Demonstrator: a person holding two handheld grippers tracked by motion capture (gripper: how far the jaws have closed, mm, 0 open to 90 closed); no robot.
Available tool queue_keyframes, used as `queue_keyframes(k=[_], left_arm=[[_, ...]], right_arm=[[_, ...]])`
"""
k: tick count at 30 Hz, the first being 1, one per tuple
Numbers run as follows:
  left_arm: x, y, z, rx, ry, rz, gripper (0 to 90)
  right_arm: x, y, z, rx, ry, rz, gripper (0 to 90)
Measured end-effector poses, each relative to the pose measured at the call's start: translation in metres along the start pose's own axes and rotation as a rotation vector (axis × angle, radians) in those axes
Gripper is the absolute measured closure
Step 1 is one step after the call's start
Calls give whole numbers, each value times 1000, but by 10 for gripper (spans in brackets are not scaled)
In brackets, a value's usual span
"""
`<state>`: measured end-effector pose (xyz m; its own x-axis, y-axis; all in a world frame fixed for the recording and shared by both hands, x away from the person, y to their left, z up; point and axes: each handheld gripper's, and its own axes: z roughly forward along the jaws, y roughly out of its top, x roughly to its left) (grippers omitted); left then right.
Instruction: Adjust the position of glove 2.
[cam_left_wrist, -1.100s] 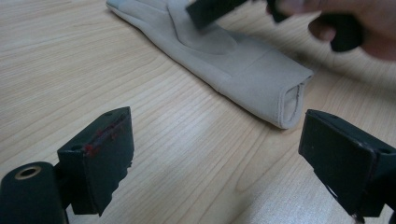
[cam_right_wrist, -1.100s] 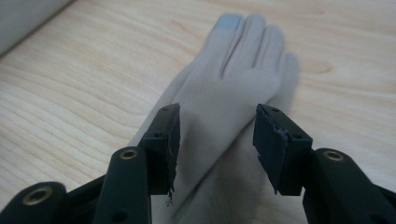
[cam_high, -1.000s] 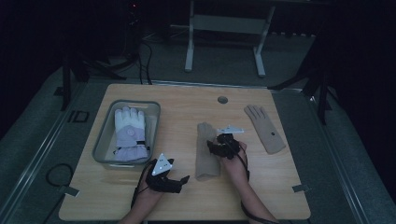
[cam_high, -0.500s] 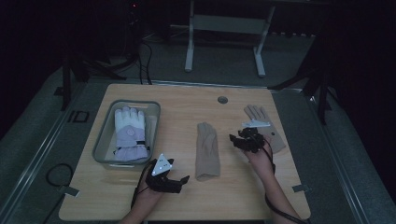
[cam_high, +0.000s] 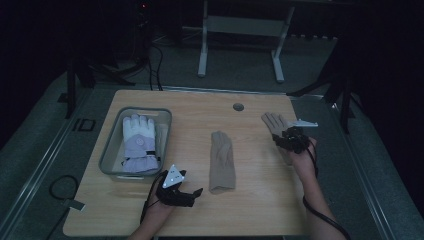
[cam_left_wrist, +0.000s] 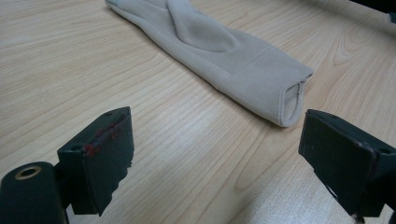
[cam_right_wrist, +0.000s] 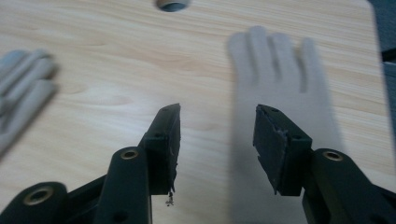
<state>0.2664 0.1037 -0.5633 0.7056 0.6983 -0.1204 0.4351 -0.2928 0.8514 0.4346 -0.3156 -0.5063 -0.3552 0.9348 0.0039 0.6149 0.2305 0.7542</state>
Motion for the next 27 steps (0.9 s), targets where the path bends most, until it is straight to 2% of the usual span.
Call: queue_keyframes(k=[6, 10, 18, 19, 21, 22, 23, 25, 27], left_arm=[[0, 0, 0, 1, 0, -4, 105], [1, 0, 0, 7, -4, -4, 106], [0, 0, 0, 2, -9, -11, 105], [1, 0, 0, 3, -9, -12, 106], [1, 0, 0, 1, -11, -13, 106], [1, 0, 0, 4, -12, -13, 105], [1, 0, 0, 4, -13, -13, 106], [1, 0, 0, 6, -15, -12, 106], [0, 0, 0, 7, -15, -13, 105]], right_arm=[[-24, 4, 13, 21, -26, 28, 468], [-31, 6, 23, 38, -27, 38, 447], [-37, 6, 42, 63, -39, 62, 381], [-38, 6, 44, 61, -34, 63, 373], [-39, 5, 46, 59, -59, 56, 353], [-40, 4, 46, 49, -47, 60, 344], [-40, 4, 47, 46, -45, 55, 340], [-39, 2, 47, 39, -82, 24, 313], [-40, 0, 49, 61, -85, 16, 324]])
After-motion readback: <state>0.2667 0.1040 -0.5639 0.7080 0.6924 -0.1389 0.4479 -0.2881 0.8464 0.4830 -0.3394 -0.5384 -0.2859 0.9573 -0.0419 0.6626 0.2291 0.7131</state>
